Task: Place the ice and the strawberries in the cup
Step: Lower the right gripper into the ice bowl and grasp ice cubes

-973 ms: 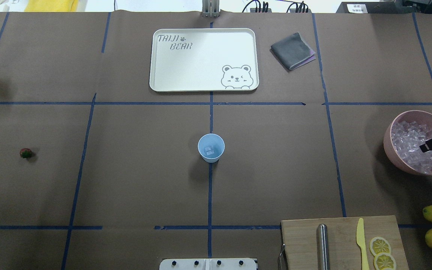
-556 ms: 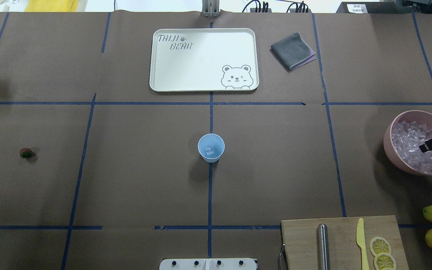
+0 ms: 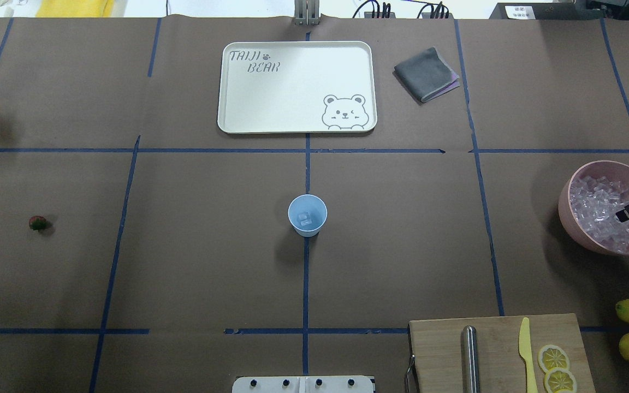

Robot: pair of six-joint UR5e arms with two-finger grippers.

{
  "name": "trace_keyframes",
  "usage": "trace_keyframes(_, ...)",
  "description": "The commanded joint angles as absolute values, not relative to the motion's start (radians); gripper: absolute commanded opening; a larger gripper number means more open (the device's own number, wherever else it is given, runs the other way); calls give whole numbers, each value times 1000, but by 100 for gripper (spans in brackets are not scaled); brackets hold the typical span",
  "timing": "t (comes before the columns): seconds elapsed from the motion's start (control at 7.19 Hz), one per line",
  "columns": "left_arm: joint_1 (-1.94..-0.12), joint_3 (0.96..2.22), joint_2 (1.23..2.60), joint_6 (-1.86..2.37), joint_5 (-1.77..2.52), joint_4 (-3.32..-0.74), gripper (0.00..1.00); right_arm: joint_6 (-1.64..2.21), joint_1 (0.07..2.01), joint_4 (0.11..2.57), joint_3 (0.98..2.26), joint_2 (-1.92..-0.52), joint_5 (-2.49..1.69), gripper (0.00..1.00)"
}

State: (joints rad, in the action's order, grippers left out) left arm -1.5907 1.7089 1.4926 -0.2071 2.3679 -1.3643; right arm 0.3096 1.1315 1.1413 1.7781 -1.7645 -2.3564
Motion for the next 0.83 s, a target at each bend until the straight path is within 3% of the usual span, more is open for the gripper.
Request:
trace_keyframes(0.0,-1591,1709,1491,-207,2367,-1364,100,305,1158,1141,1840,-1773,-2356,4)
trace_keyframes(0.7,-1591,1710,1489,-207,2368,-1364,100,318,1201,1198,1982,-1718,-2344,0)
